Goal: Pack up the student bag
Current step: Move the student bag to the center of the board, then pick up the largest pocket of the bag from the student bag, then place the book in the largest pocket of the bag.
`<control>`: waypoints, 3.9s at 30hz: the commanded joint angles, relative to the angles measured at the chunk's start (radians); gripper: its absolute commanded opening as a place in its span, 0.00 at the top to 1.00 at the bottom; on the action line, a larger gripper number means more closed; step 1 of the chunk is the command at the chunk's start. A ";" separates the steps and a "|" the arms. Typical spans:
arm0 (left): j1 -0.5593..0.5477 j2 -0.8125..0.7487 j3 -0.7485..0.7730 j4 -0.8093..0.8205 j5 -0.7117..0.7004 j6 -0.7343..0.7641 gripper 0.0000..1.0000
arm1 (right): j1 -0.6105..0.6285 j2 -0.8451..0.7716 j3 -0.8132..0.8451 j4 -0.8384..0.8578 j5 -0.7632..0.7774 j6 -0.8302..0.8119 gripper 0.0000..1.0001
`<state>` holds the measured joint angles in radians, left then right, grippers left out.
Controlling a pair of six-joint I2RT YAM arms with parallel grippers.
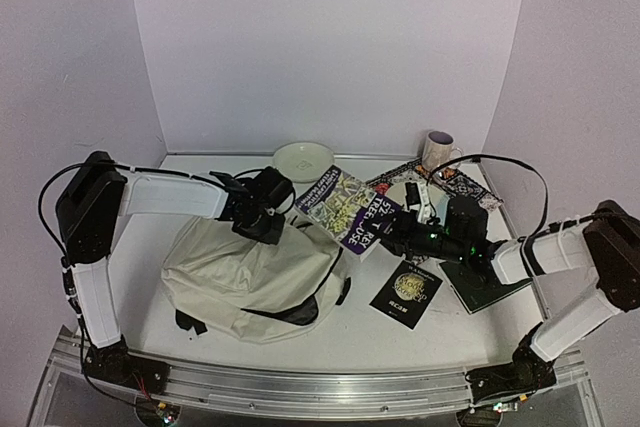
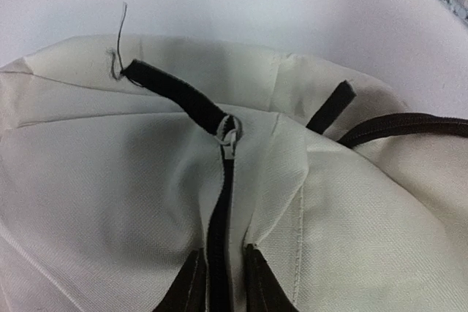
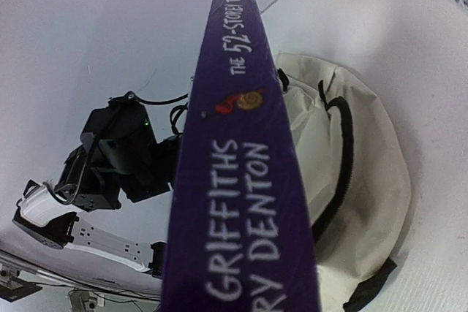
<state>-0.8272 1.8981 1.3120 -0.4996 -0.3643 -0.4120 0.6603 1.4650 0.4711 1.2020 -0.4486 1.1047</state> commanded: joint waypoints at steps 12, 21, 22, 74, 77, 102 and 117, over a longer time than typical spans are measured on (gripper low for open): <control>-0.190 -0.114 0.137 0.005 0.048 -0.158 0.35 | -0.075 -0.458 0.077 -0.541 0.336 -0.417 1.00; -0.311 -0.013 0.242 -0.017 0.034 -0.200 0.19 | -0.079 -0.514 0.051 -0.575 0.382 -0.406 1.00; -0.319 0.002 0.253 -0.025 0.024 -0.204 0.17 | -0.079 -0.520 0.049 -0.579 0.383 -0.407 1.00; -0.286 -0.154 0.543 -0.388 -0.377 -0.115 1.00 | 0.060 -0.170 0.077 -0.182 -0.044 -0.042 1.00; -0.286 -0.164 0.547 -0.374 -0.365 -0.118 1.00 | 0.096 -0.102 0.103 -0.127 -0.051 -0.018 1.00; -0.286 -0.433 0.257 -0.051 -0.050 -0.131 1.00 | 0.257 0.460 0.560 -0.002 -0.009 0.124 1.00; -0.286 -0.503 0.151 0.014 -0.027 -0.167 1.00 | 0.343 0.629 0.782 -0.279 0.205 0.021 0.91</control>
<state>-1.1023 1.4659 1.4592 -0.6346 -0.3980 -0.5580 0.9664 2.0785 1.1670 0.9358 -0.3287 1.1953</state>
